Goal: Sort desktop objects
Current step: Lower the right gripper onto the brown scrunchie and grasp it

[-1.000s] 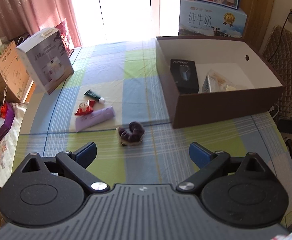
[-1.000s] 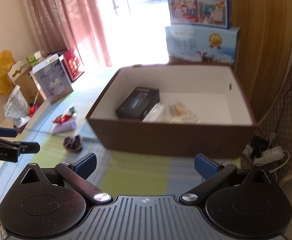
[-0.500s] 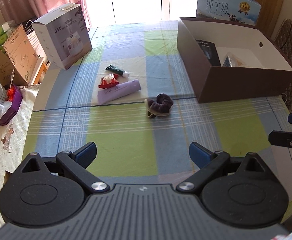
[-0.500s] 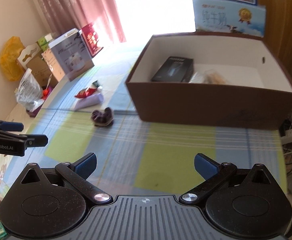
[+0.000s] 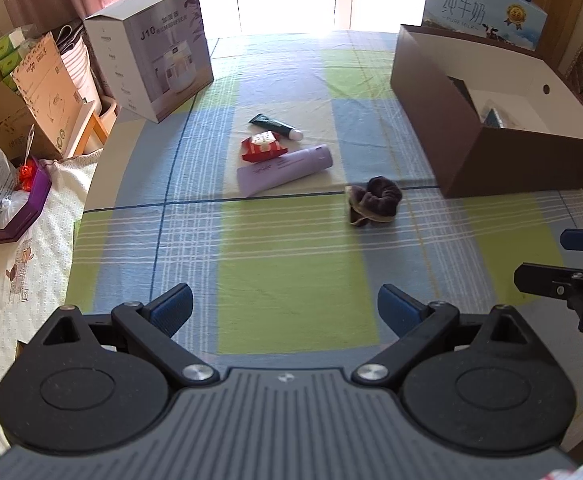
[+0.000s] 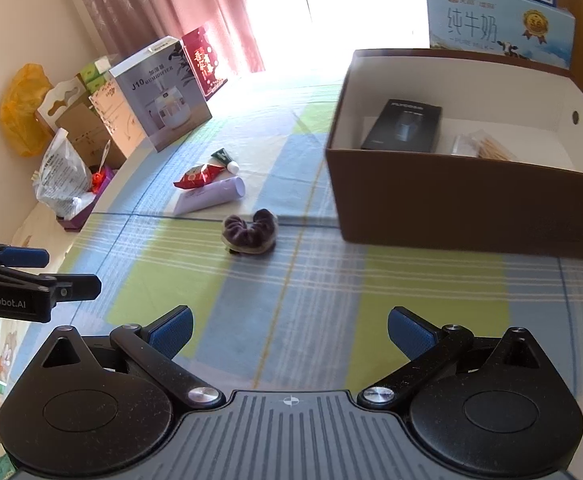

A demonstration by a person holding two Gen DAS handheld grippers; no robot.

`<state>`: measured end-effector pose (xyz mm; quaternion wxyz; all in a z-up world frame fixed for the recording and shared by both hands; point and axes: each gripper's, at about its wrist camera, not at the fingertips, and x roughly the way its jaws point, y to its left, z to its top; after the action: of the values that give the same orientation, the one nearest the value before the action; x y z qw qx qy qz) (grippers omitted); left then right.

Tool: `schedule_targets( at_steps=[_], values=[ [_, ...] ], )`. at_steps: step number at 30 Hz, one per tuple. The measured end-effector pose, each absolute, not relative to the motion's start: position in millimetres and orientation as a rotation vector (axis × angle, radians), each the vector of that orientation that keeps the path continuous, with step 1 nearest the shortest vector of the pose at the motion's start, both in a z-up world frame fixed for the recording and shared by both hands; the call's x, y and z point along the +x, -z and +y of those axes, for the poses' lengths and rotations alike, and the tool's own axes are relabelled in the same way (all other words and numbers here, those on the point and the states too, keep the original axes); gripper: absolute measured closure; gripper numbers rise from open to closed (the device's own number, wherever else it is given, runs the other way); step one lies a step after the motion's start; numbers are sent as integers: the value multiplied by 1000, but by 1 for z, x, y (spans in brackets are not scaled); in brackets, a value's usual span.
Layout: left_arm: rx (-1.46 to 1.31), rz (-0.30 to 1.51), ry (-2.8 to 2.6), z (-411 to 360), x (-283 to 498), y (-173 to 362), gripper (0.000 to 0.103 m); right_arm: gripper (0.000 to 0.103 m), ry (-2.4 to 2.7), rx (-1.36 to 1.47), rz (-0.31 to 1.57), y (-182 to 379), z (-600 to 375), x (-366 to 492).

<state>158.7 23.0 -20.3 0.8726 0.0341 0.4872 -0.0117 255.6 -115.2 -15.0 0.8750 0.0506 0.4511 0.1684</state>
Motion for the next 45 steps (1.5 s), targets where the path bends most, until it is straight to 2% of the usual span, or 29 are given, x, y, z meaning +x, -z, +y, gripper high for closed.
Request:
schedule_targets(
  at_steps=[14, 22, 32, 33, 34, 37, 40, 45],
  values=[
    [65, 1041, 12, 63, 189, 44, 6, 3, -307, 85, 888, 37, -57, 291],
    [71, 1066, 7, 81, 212, 62, 6, 27, -254, 51, 867, 64, -29, 316],
    [96, 1076, 54, 86, 241, 76, 6, 30, -169, 13, 861, 100, -6, 348],
    [102, 1074, 64, 85, 244, 77, 6, 36, -169, 15, 862, 103, -6, 349],
    [111, 1071, 74, 84, 248, 79, 6, 47, -173, 14, 863, 105, -6, 351],
    [142, 1060, 119, 80, 259, 85, 6, 68, -194, 20, 877, 111, -10, 352],
    [169, 1035, 174, 78, 273, 91, 6, 75, -203, 6, 873, 109, -14, 346],
    [209, 993, 291, 75, 300, 104, 6, 75, -169, 25, 910, 103, -33, 334]
  ],
)
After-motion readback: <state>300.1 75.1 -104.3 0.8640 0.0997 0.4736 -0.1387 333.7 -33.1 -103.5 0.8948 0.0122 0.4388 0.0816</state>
